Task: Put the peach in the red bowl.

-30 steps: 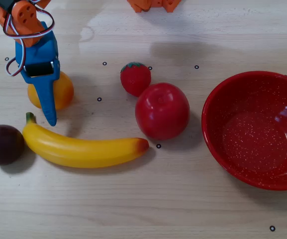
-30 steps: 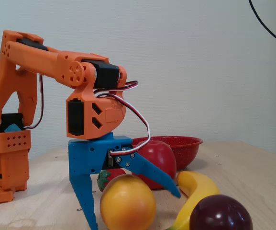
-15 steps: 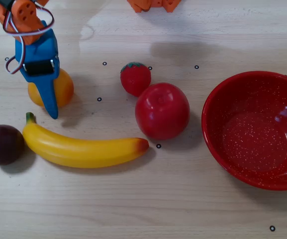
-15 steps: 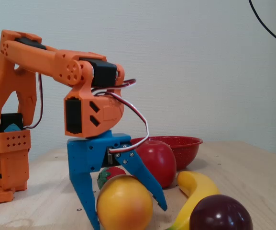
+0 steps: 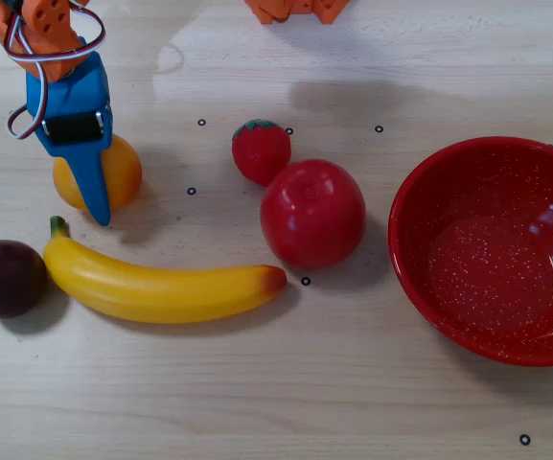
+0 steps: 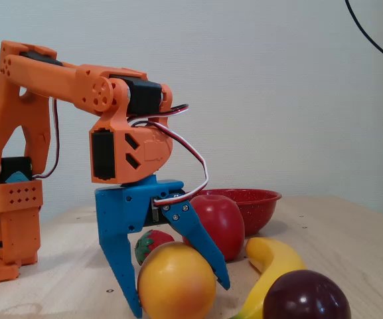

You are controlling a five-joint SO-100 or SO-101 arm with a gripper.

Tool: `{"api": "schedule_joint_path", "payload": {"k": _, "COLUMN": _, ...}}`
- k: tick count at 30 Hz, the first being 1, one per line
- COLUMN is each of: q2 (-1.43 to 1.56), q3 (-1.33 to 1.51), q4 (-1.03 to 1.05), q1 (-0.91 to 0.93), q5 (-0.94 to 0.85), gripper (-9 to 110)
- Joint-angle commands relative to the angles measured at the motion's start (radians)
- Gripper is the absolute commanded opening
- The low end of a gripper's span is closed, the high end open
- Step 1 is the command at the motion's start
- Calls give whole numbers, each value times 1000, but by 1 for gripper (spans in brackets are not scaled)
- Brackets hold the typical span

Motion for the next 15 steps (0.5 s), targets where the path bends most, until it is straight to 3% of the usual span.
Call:
{"api": "schedule_joint_path", "payload": {"k": 1, "q2": 61, "q3": -25, "q4": 21, "q1": 3, "q5": 15, "gripper": 0}}
{"api": "schedule_joint_path", "payload": {"k": 15, "q2": 288, "q3": -500, "q4": 500, "q1": 91, "q5": -342, "gripper": 0}}
